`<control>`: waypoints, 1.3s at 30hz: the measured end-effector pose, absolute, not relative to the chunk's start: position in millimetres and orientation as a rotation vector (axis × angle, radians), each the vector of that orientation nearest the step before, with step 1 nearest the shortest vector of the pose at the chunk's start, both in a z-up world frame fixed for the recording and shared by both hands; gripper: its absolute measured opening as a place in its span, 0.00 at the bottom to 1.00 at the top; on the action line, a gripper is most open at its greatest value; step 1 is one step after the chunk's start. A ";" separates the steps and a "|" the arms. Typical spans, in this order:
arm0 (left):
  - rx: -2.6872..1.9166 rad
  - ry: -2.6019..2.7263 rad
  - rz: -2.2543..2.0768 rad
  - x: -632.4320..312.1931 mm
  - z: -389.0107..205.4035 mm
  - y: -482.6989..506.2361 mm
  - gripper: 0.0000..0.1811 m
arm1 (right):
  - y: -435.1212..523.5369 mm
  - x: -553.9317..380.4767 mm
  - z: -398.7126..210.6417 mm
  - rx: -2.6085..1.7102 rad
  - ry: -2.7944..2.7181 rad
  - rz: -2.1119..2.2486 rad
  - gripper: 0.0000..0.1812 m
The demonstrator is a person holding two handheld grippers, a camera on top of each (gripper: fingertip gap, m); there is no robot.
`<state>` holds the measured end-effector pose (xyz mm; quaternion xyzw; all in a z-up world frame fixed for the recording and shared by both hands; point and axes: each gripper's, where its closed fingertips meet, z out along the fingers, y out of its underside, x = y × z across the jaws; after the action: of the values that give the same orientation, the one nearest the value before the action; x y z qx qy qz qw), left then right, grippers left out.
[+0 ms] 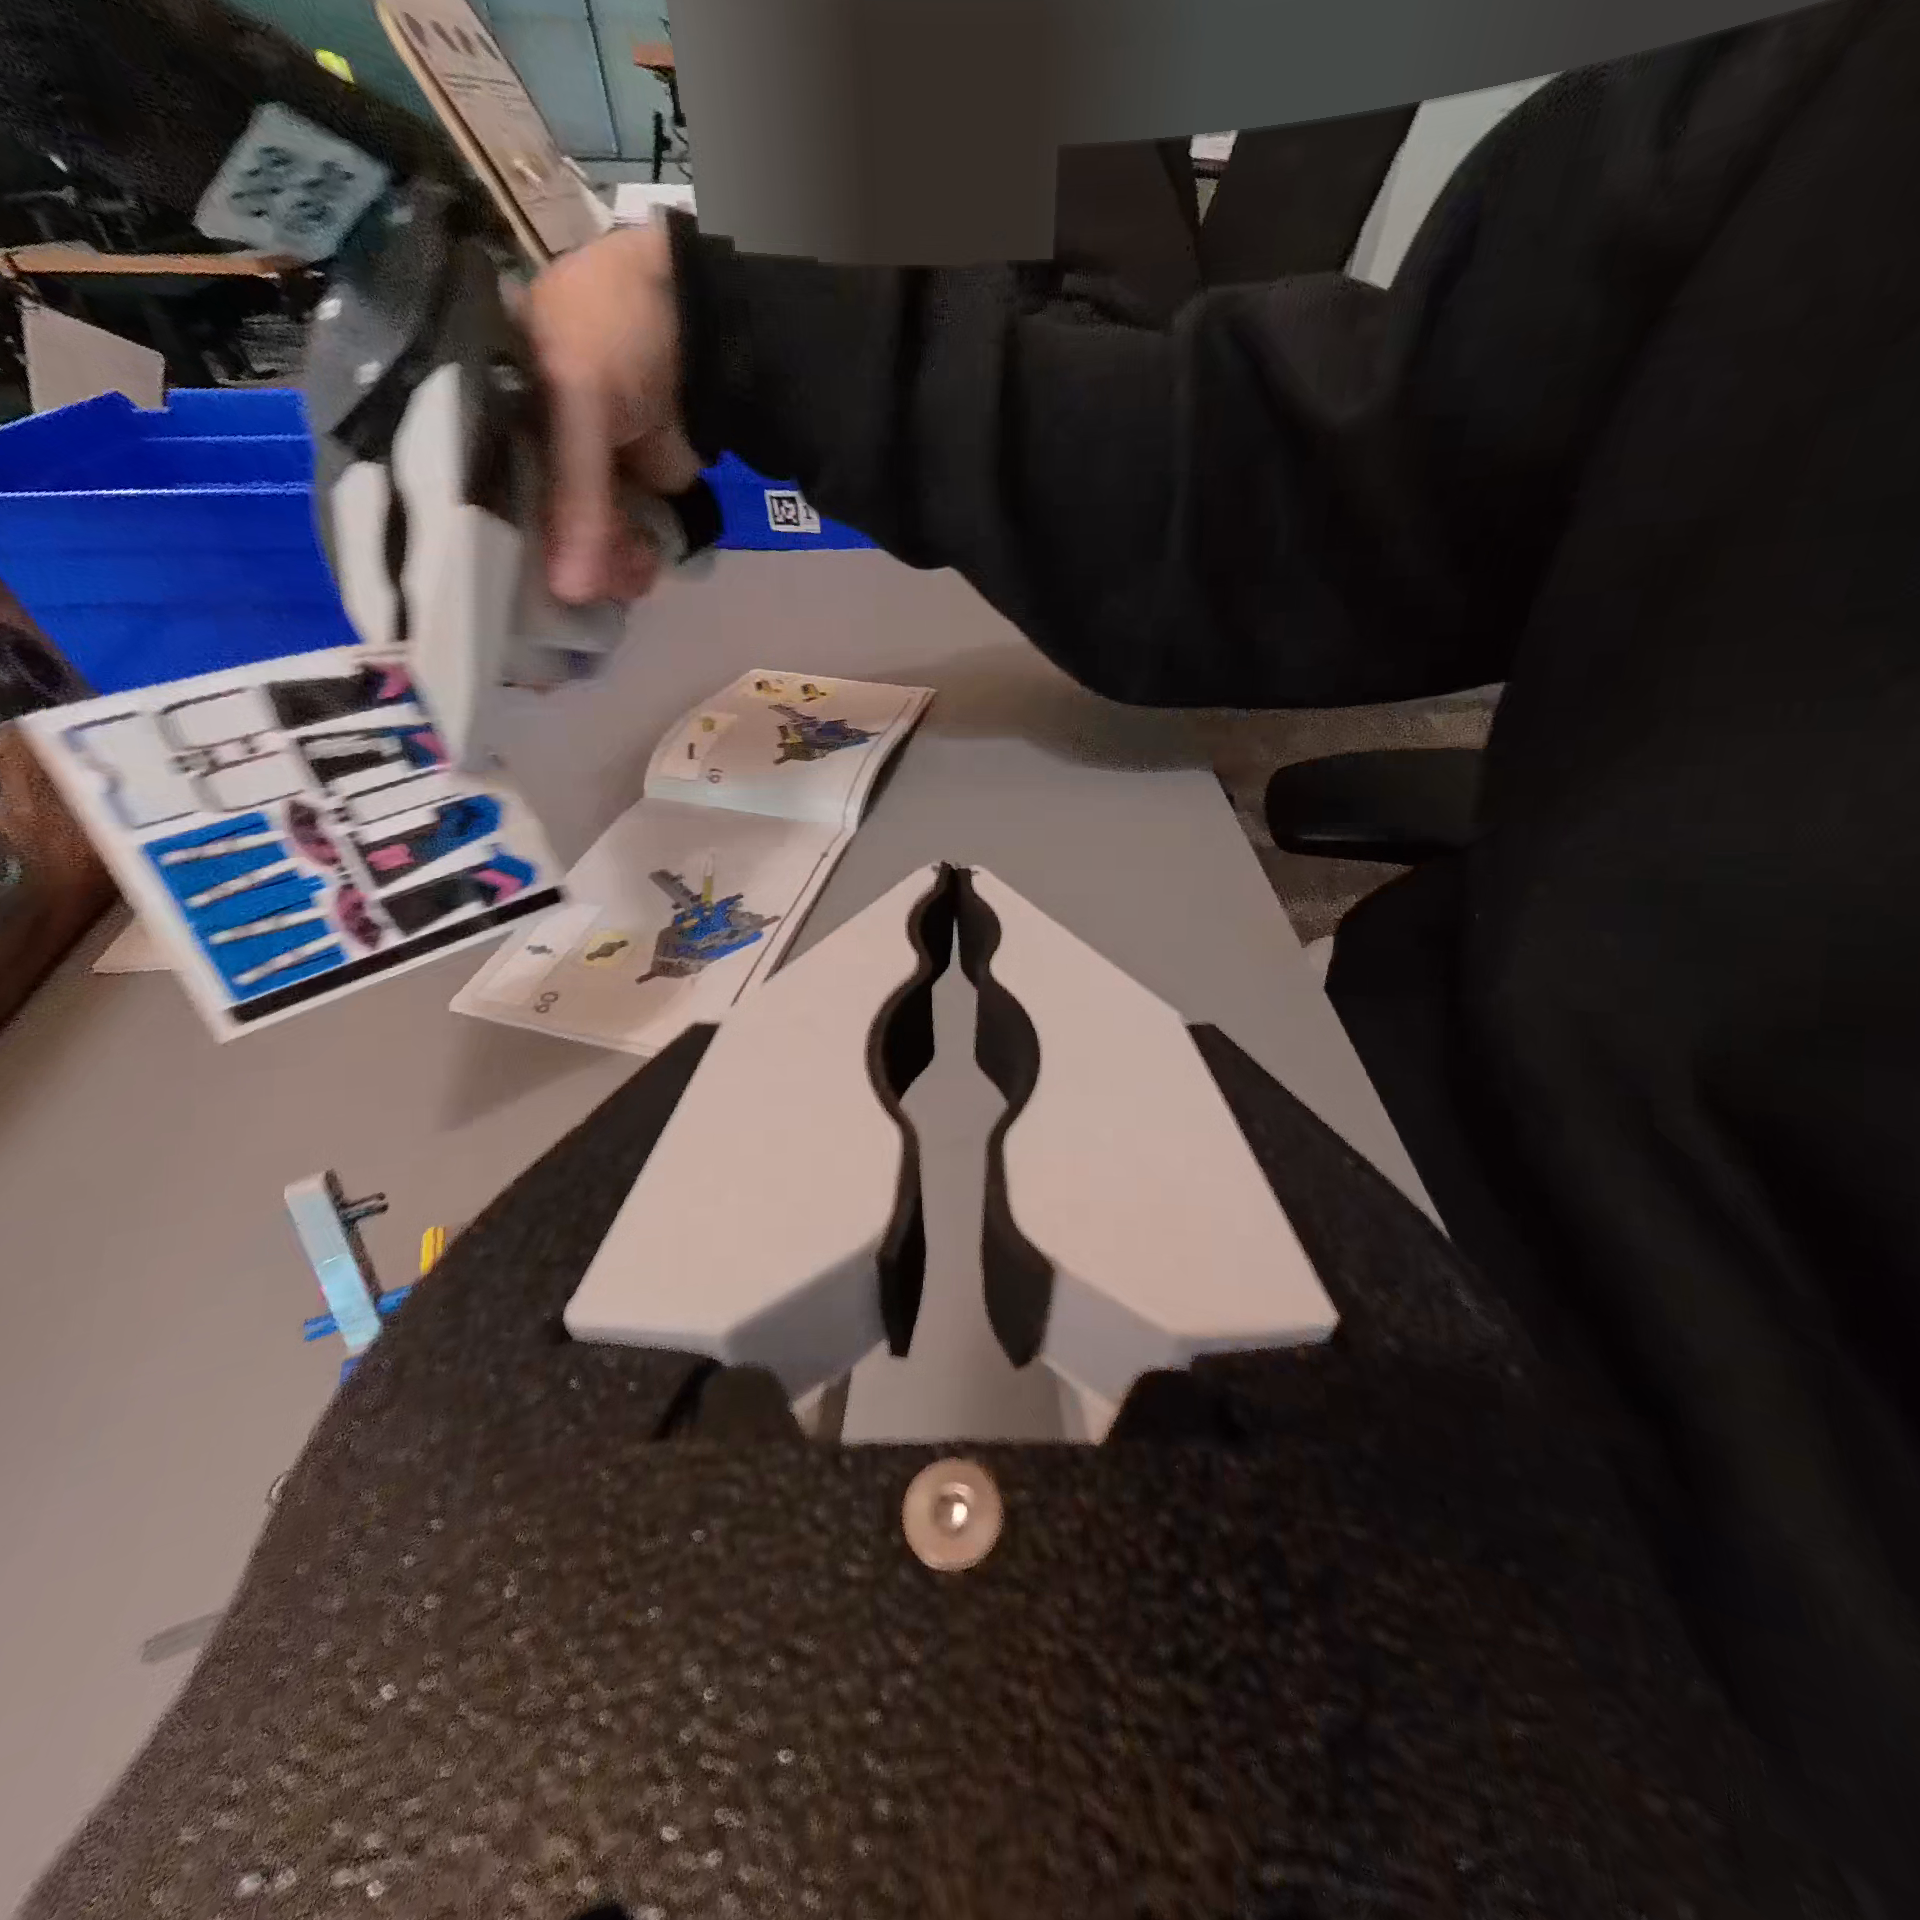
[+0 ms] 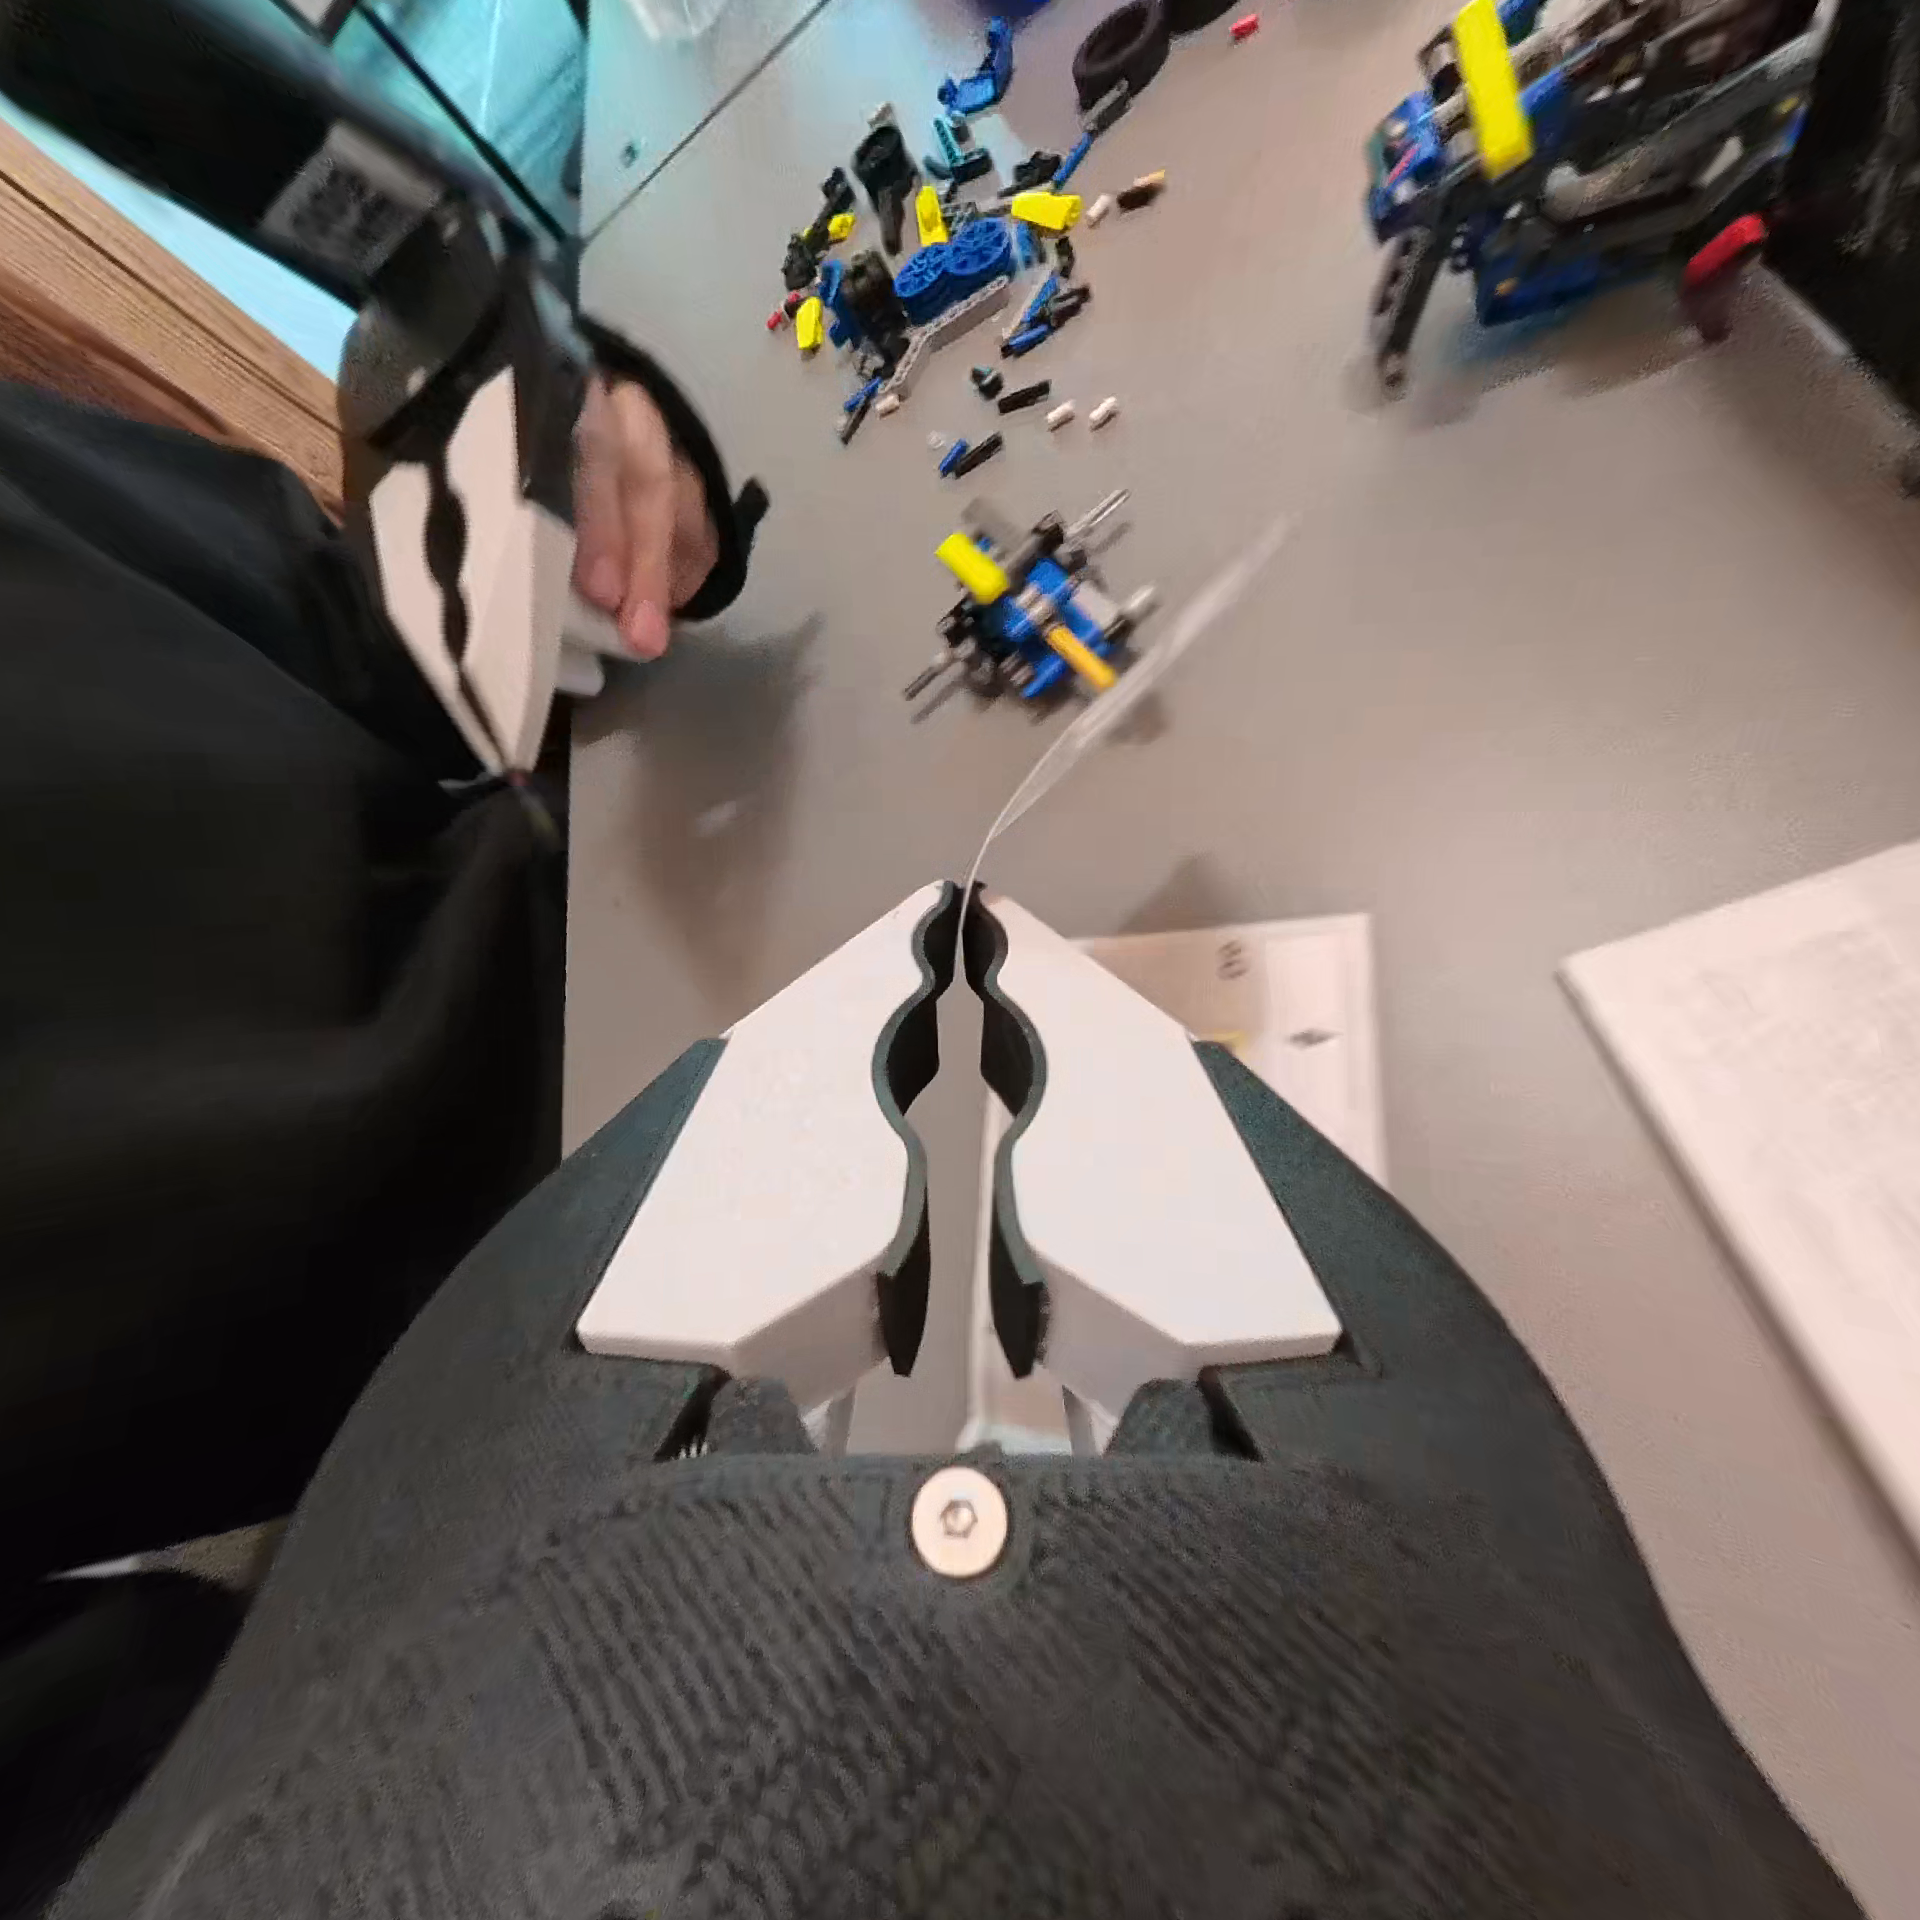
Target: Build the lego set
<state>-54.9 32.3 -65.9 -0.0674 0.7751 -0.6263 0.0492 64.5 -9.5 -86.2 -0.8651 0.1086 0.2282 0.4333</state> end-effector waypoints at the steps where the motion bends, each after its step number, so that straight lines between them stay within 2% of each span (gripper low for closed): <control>1: -0.223 2.350 -1.911 -52.9 -65.6 35.3 0.00 | -2.1 82.0 -88.1 -2.181 0.294 0.608 0.00; 3: -0.268 2.323 -1.905 -46.0 -64.9 42.4 0.00 | 10.2 117.3 -103.0 -2.249 0.388 0.642 0.02; 6: -0.368 2.263 -1.856 -29.5 -62.2 54.9 0.00 | 6.6 162.6 -139.7 -2.427 0.569 0.450 0.20; 8: -0.428 2.214 -1.760 -15.5 -63.7 63.2 0.00 | 2.7 171.9 -143.3 -2.434 0.603 0.317 0.36; 9: -0.439 2.187 -1.692 -8.9 -65.4 66.5 0.00 | -0.1 172.9 -138.7 -2.411 0.628 0.266 0.40; 12: -0.359 2.046 -1.422 6.7 -66.0 72.1 0.00 | -8.7 166.6 -102.3 -2.246 0.674 0.025 0.42; 15: -0.149 1.838 -1.105 9.6 -57.4 69.3 0.00 | 10.1 94.6 -62.1 -1.992 0.511 0.080 0.35; 19: 0.148 1.604 -0.785 -2.9 -51.8 50.9 0.00 | 33.8 6.3 -42.6 -1.592 0.541 0.427 0.30; 21: 0.231 1.516 -0.698 -9.7 -48.9 44.5 0.00 | 34.2 -11.8 -38.6 -1.399 0.610 0.588 0.26; 24: 0.309 1.414 -0.603 -18.2 -41.8 39.6 0.00 | 27.1 -13.6 -44.8 -1.228 0.715 0.672 0.14; 30: 0.445 1.323 -0.499 -32.1 -42.2 28.7 0.00 | 33.0 -28.3 -45.2 -1.151 0.718 0.780 0.09; 34: 0.483 1.319 -0.460 -35.2 -46.0 26.7 0.00 | 31.7 -34.0 -40.7 -1.118 0.702 0.798 0.00; 39: 0.522 1.309 -0.434 -39.5 -47.2 24.5 0.00 | 30.8 -38.6 -43.5 -1.140 0.705 0.792 0.02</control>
<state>-39.5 24.5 -47.2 0.2378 0.5968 -0.1978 0.7403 -38.6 30.8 -43.5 -0.5141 0.3182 0.3572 0.7120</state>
